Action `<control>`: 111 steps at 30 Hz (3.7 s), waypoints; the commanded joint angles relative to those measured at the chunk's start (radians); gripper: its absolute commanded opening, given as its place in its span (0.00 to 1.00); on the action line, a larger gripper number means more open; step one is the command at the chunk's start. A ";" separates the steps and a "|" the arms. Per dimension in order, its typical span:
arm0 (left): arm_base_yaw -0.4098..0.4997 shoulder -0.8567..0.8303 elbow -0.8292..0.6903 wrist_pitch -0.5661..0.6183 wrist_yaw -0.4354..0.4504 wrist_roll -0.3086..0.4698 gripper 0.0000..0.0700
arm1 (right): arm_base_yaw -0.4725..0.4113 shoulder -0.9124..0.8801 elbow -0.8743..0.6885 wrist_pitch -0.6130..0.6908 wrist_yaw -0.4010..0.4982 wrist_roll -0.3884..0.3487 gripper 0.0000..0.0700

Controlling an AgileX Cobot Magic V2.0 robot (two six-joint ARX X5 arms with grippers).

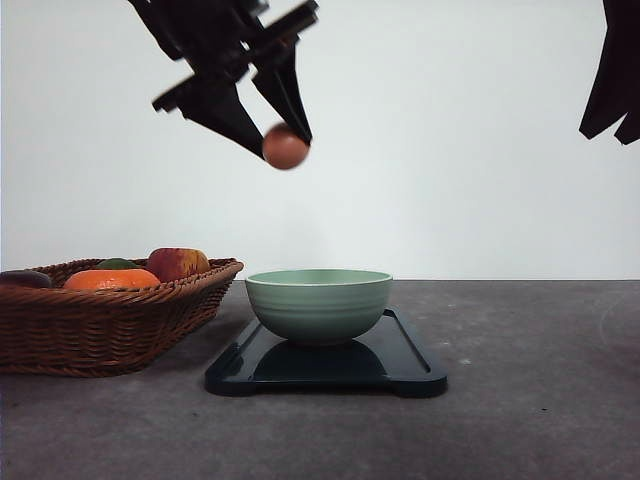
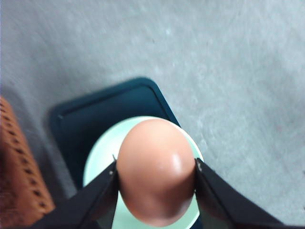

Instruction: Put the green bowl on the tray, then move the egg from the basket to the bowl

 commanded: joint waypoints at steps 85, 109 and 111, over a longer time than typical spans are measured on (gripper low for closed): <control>-0.061 -0.673 -0.585 0.129 -0.159 0.015 0.50 | 0.006 0.004 0.008 0.010 0.000 0.032 0.31; -0.042 -0.905 -0.786 -0.018 -0.160 -0.126 0.00 | 0.006 -0.002 0.008 0.017 -0.021 0.037 0.02; -0.042 -0.905 -0.786 -0.018 -0.160 -0.126 0.00 | 0.006 -0.003 0.008 0.018 -0.021 0.037 0.02</control>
